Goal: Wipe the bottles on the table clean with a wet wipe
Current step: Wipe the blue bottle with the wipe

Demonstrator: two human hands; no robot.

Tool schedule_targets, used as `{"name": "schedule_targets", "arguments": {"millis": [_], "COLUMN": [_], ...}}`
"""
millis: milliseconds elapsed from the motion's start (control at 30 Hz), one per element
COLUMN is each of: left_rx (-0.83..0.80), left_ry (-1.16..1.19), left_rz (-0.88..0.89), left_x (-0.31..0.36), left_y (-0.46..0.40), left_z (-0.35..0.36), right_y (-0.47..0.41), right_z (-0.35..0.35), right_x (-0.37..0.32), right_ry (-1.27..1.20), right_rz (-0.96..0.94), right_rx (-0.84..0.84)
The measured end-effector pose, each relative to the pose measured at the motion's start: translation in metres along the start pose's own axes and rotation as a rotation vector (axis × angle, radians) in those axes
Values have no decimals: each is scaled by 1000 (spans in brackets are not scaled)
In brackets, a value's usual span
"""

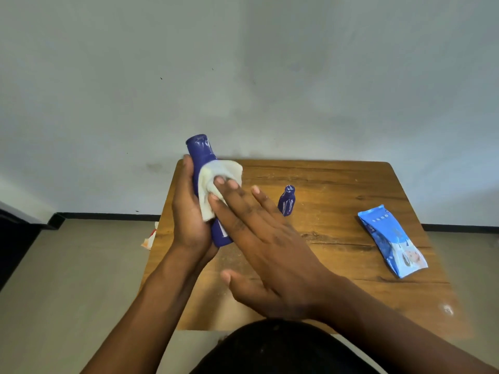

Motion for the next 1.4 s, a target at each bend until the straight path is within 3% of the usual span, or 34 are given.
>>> {"name": "schedule_targets", "arguments": {"millis": [133, 300, 533, 767, 1000, 1200, 1400], "left_rx": [-25, -89, -24, -87, -47, -97, -66], "left_ry": [-40, -222, -85, -206, -195, -255, -156], "left_rz": [-49, 5, 17, -41, 40, 1, -44], "left_x": [-11, -16, 9, -9, 8, -1, 3], "left_y": [3, 20, 3, 22, 17, 20, 11], "left_z": [-5, 14, 6, 28, 24, 33, 25], "right_y": [4, -21, -3, -10, 0, -6, 3], "right_z": [14, -18, 0, -21, -11, -27, -17], "right_x": [3, 12, 3, 23, 5, 22, 8], "right_ry": [-4, -21, -7, -311, -76, -287, -80], "right_rz": [34, 61, 41, 191, 92, 158, 79], "right_rx": [-39, 150, 32, 178, 128, 192, 159]}}
Point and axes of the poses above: each hand's wrist, its own y-axis away from the middle knuckle, its own z-axis out of the palm, x = y × z, the point moved 8 cm from there along -y, towards the middle knuckle, and after that the axes turned 7 degrees about -x, right-handed, at the moved point
